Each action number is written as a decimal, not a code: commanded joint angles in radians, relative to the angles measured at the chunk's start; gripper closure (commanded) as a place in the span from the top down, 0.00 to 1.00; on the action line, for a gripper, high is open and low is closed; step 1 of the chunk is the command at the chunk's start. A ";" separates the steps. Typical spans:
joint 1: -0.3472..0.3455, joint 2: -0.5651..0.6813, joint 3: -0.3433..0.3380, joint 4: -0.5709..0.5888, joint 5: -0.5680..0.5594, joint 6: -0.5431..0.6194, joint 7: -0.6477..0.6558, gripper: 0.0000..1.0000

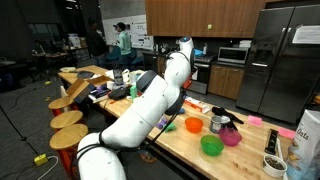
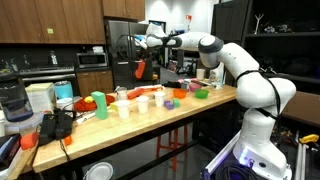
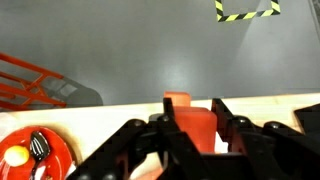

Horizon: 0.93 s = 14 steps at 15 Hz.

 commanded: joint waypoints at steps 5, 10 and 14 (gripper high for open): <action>-0.202 0.118 0.456 -0.170 -0.319 -0.242 0.000 0.17; -0.198 0.183 0.569 -0.194 -0.439 -0.395 0.000 0.17; -0.172 0.210 0.612 -0.179 -0.466 -0.454 0.000 0.17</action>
